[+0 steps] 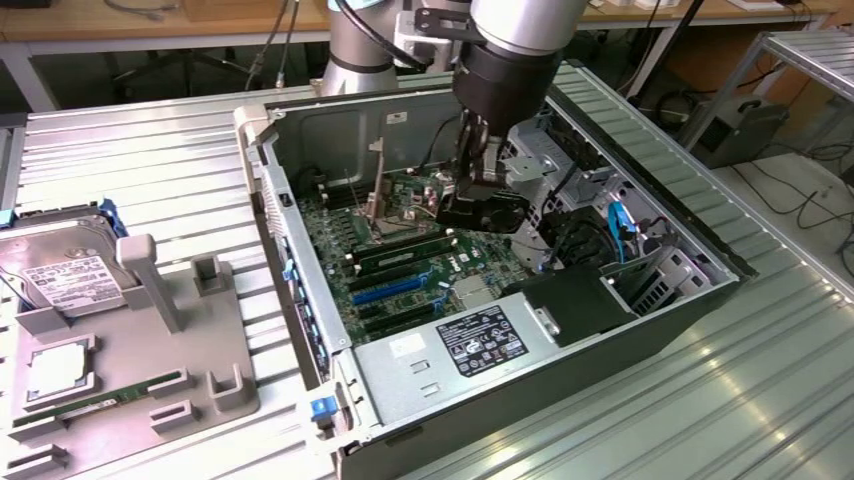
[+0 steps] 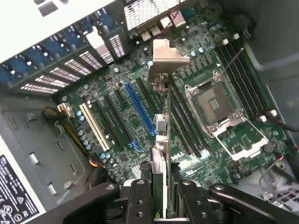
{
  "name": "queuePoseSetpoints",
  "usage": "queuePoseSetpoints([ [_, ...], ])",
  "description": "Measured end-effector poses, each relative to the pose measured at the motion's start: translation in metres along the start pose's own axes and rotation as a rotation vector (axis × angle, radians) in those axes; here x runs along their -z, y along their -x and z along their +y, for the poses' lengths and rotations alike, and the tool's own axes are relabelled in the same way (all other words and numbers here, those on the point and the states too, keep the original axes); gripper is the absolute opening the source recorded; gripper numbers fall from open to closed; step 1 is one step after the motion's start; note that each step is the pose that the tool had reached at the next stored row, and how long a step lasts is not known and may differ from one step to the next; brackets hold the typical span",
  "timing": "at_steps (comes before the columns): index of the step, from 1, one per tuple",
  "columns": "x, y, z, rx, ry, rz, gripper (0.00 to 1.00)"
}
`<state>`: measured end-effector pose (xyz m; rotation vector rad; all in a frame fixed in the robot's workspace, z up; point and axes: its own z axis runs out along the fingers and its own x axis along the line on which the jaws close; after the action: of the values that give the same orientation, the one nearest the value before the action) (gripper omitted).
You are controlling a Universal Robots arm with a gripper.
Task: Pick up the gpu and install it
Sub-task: 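Insert the gpu into the slot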
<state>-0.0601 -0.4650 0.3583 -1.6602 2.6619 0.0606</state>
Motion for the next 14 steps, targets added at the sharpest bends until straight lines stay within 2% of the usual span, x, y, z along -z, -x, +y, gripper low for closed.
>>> queuePoseSetpoints([
  [2,-0.0027,0.0,-0.0001,0.083,-0.0001,0.0015,0.26],
  [3,-0.0037,0.0,-0.0001,0.105,0.0003,0.002,0.26],
  [4,-0.0071,0.0,-0.0002,0.173,0.0012,0.0038,0.26],
  [5,-0.009,0.0,-0.0003,0.2,0.0015,0.0045,0.26],
  [8,-0.0121,0.0,-0.0004,0.23,0.0016,0.0052,0.26],
  [14,-0.0122,0.0,-0.0003,0.232,0.0016,0.0051,0.26],
])
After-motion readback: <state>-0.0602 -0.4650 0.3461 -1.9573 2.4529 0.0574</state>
